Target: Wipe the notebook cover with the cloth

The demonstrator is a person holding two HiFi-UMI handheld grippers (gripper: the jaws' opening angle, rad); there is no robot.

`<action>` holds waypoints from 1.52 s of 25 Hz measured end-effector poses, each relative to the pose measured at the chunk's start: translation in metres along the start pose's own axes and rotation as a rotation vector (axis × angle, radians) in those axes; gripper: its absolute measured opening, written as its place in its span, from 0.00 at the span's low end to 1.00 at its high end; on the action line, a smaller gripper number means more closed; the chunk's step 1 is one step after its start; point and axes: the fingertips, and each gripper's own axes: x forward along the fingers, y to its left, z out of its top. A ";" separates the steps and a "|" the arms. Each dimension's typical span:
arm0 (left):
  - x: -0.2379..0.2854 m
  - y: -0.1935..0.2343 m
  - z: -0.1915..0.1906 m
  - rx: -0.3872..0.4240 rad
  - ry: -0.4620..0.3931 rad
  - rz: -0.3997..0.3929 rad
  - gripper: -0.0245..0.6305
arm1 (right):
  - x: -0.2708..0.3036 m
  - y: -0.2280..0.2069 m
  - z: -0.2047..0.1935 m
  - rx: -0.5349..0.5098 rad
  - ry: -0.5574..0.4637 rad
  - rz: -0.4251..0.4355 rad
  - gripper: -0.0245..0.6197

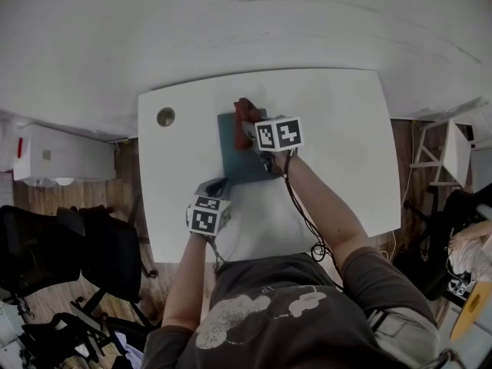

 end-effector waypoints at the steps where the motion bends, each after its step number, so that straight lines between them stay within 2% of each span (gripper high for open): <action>1: -0.001 0.001 0.000 -0.003 0.000 -0.001 0.04 | -0.002 -0.002 0.000 0.003 -0.001 -0.004 0.20; 14: -0.002 -0.001 0.003 -0.014 -0.006 -0.010 0.04 | -0.033 -0.034 -0.005 -0.001 0.004 -0.070 0.20; 20: -0.002 -0.005 0.004 -0.002 0.013 -0.012 0.04 | -0.048 -0.054 -0.007 0.003 0.013 -0.133 0.20; 27: -0.002 0.000 0.003 0.039 0.001 0.010 0.04 | -0.058 -0.052 -0.007 0.001 0.008 -0.173 0.20; 32: -0.004 -0.010 0.002 0.025 0.021 -0.022 0.04 | -0.067 -0.022 -0.005 -0.031 -0.010 -0.137 0.20; 38: -0.005 -0.005 0.002 0.035 0.017 -0.027 0.04 | -0.052 0.032 -0.011 -0.038 -0.002 -0.033 0.20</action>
